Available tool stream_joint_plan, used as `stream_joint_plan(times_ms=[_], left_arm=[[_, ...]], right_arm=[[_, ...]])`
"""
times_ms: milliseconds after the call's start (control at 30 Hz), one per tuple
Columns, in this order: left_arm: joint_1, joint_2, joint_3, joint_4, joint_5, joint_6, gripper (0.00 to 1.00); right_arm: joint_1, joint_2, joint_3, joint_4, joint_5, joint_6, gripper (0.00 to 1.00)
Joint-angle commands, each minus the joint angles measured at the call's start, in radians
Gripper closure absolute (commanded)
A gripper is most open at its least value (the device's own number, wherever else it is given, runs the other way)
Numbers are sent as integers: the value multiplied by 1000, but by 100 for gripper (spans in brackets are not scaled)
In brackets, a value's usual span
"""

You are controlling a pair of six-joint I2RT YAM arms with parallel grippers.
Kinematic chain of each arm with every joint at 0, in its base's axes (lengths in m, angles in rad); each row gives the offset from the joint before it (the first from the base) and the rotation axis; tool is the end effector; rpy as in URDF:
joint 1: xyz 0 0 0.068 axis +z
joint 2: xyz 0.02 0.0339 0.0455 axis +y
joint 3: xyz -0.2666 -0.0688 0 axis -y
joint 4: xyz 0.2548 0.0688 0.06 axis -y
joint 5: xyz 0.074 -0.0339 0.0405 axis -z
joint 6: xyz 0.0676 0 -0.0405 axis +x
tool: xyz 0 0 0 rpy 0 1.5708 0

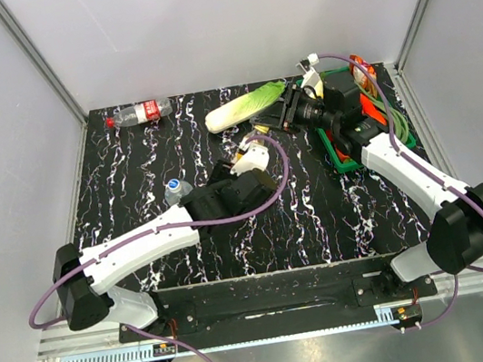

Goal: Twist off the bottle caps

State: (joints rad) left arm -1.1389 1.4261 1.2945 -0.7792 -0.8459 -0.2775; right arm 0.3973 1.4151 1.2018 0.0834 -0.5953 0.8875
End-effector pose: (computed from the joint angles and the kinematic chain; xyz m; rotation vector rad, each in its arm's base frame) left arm 0.1778 -0.2648 0.3095 0.5846 2.0507 0.2510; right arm 0.3258 0.1778 0.3647 -0.0342 1.9060 1.4203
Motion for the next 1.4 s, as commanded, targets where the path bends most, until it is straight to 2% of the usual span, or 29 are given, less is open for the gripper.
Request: stream_joint_plan(times_ms=[0, 300, 700, 900, 1167, 1267, 1367], left_arm=[[7, -15, 22, 35, 45, 20, 97], [105, -168, -92, 219, 390, 50, 97], [333, -401, -297, 526, 1100, 11, 97], [396, -458, -357, 685, 1388, -45, 97], [416, -481, -397, 921, 1665, -147, 96], [416, -471, -399, 1012, 1717, -196, 96], [418, -458, -391, 1000, 1719, -193, 96]], right_arm=[[11, -34, -10, -1, -35, -71, 100], [11, -62, -50, 64, -155, -130, 100], [11, -73, -80, 271, -353, -82, 100], [11, -90, -116, 487, -446, -3, 100], [11, -149, -154, 765, -508, 80, 100], [11, -169, -159, 786, -528, 74, 100], [11, -177, -157, 763, -525, 59, 100]])
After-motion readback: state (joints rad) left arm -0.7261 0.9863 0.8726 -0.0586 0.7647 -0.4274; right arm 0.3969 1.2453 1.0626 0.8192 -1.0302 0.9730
